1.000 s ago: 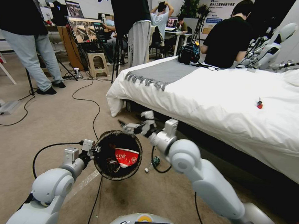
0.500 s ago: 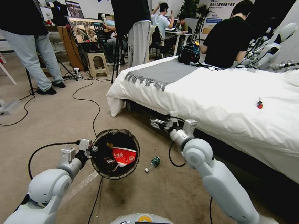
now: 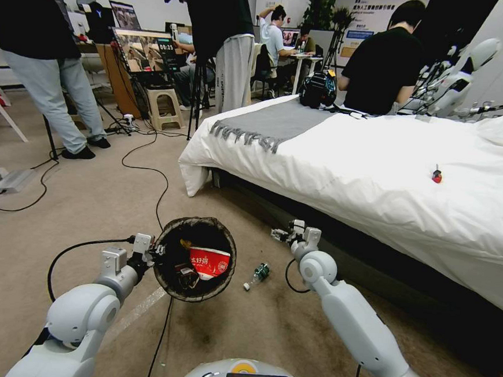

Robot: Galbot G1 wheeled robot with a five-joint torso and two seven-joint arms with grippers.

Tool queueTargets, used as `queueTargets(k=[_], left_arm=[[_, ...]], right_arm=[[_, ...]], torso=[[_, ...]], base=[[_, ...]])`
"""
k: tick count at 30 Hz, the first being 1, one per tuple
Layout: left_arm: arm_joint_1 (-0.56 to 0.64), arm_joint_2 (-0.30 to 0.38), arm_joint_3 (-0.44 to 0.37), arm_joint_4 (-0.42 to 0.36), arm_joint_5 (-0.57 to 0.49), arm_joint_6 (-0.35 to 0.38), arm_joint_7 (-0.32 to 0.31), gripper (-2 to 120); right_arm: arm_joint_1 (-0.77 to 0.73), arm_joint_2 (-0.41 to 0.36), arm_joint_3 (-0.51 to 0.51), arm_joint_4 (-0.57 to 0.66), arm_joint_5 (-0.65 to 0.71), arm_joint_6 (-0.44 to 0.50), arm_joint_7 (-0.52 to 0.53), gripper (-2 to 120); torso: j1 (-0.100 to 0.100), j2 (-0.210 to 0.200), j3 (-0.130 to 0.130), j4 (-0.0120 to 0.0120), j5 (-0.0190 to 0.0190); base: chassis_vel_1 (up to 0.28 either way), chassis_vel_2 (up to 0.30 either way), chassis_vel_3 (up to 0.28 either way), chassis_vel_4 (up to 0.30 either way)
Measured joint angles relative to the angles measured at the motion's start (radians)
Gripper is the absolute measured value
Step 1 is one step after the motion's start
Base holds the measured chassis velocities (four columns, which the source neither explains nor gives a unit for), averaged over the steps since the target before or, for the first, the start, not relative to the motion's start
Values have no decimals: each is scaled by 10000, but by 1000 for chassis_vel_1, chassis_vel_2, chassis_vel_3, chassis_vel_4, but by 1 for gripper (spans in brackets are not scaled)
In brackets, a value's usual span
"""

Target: Pick up the trash bin, then pick up the garbage from the floor and place it into the trash bin.

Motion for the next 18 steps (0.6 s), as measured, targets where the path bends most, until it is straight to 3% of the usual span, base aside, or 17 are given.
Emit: queueTargets(k=[18], left_arm=[[-9,81,-32,71,16,-17,15,1]], right_arm=[[709,1299,-267,-2296,1257,-168,877,100]], torso=[[0,0,0,-2,-1]], base=[[0,0,0,0]])
